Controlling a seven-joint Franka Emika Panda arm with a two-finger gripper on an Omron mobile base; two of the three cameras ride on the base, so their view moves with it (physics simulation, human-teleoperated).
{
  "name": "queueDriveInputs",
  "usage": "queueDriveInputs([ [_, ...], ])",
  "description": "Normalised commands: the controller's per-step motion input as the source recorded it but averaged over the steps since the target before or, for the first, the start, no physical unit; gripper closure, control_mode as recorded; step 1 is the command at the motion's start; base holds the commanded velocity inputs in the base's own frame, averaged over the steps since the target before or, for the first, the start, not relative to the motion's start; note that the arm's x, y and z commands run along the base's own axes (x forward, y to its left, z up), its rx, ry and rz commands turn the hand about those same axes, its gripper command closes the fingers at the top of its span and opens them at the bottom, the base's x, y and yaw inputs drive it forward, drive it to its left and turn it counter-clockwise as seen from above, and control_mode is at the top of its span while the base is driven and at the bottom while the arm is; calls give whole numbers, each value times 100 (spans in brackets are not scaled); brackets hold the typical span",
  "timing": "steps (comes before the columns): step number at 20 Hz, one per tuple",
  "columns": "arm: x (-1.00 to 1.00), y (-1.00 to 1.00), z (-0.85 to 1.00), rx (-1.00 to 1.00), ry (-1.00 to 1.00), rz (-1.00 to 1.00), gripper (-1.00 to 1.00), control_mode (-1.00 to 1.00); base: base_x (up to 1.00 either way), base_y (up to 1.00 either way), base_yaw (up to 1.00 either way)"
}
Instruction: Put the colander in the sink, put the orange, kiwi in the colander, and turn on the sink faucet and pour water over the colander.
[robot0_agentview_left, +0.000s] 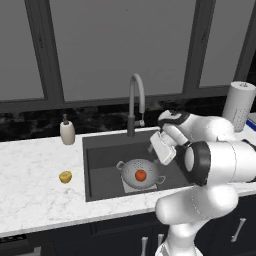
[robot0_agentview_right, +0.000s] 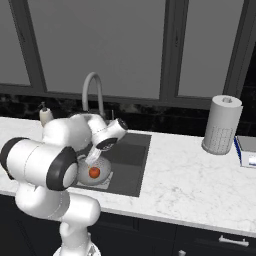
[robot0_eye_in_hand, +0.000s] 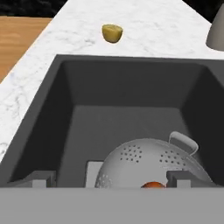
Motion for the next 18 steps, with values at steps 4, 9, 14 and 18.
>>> queueDriveInputs([
  [4, -73, 0, 44, 12, 8, -10, -100, -100, 0, 0, 0],
  [9, -80, 1, 35, 8, 0, -22, -100, -100, 0, 0, 0],
  [14, -66, 18, 37, 3, 8, -38, -100, -100, 0, 0, 0],
  [18, -55, 22, 41, 0, 19, -36, -100, -100, 0, 0, 0],
])
